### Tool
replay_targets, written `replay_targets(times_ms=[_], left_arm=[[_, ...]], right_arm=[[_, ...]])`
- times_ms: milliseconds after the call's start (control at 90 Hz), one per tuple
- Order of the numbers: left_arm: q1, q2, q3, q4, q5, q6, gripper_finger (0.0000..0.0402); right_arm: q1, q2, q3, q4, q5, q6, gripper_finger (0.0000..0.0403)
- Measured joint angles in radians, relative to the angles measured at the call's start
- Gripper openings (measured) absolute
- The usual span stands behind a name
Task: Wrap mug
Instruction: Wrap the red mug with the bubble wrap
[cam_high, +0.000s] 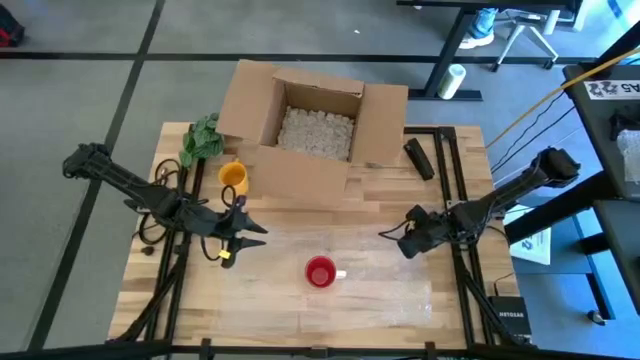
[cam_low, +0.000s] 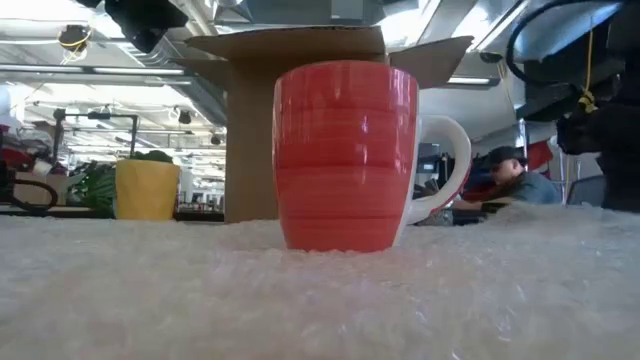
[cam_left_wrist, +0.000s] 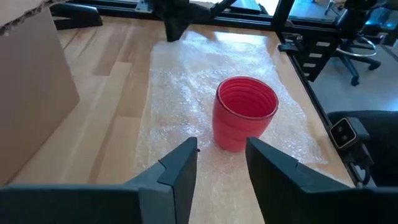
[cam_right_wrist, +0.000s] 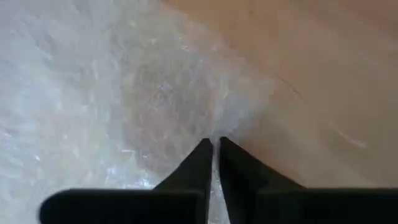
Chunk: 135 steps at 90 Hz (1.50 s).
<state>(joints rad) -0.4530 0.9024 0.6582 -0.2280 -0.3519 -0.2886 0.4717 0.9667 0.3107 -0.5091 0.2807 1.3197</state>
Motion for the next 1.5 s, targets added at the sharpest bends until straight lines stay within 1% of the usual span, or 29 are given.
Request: replay_targets(times_ms=[133, 367, 533, 767, 922, 989, 1300, 1500], left_arm=[[0.0, 0.0, 0.0, 0.0, 0.0, 0.0, 0.0121], [0.0, 0.0, 0.0, 0.0, 0.0, 0.0, 0.0121], [0.0, 0.0, 0.0, 0.0, 0.0, 0.0, 0.0121], [0.0, 0.0, 0.0, -0.001, 0.0, 0.0, 0.0121], [0.0, 0.0, 0.0, 0.002, 0.0, 0.003, 0.0121], [0.0, 0.0, 0.0, 0.002, 0.0, 0.003, 0.0121], [0.003, 0.0, 0.0, 0.002, 0.0, 0.007, 0.0121], [0.004, 0.005, 0.0, 0.003, -0.006, 0.01, 0.0121]], right_arm=[[0.0, -0.022, 0.033, -0.005, 0.041, -0.04, 0.0002], [0.0, -0.052, 0.149, -0.04, 0.117, -0.145, 0.0], [0.0, -0.054, 0.224, -0.023, 0.131, -0.223, 0.0], [-0.001, -0.05, 0.238, 0.199, 0.116, -0.355, 0.0], [-0.001, -0.036, 0.24, 0.375, 0.081, -0.453, 0.0], [-0.001, -0.024, 0.239, 0.424, 0.063, -0.484, 0.0], [-0.001, 0.086, 0.239, 0.566, 0.005, -0.502, 0.0], [-0.001, 0.179, 0.239, 0.756, -0.066, -0.542, 0.0]])
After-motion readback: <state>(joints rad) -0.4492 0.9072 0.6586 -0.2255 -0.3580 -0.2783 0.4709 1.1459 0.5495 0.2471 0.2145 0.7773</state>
